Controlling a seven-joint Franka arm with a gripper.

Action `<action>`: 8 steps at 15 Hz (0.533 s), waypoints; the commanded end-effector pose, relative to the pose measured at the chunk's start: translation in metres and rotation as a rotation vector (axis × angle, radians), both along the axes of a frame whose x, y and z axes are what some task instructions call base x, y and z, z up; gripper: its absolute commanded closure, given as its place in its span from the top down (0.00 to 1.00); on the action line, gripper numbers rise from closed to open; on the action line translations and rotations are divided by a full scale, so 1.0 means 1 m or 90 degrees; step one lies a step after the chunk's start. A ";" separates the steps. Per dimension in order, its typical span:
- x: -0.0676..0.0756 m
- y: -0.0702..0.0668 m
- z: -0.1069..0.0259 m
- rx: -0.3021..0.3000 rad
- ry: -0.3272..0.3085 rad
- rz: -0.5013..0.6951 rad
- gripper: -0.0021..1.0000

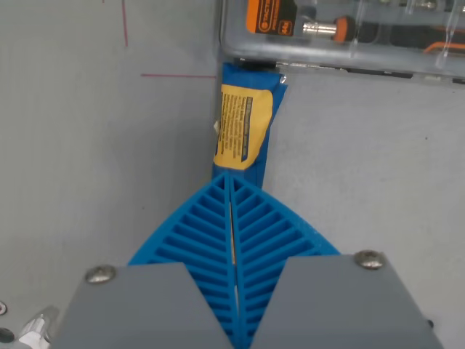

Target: Pick up the blue bag

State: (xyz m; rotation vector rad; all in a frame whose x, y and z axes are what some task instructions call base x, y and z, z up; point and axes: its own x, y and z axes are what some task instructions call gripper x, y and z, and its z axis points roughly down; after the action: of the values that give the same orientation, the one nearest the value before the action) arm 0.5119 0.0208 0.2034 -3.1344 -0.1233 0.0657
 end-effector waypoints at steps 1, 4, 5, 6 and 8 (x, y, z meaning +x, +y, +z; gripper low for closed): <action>-0.011 0.000 0.012 -0.001 -0.036 0.012 0.00; -0.012 0.000 0.017 -0.001 -0.036 0.012 0.00; -0.012 0.000 0.018 -0.001 -0.036 0.012 0.00; -0.012 0.000 0.020 -0.001 -0.036 0.012 0.00; -0.012 0.000 0.023 -0.001 -0.036 0.012 0.00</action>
State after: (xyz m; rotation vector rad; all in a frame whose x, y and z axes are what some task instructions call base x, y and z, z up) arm 0.5102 0.0205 0.2184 -3.1368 -0.1235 0.0555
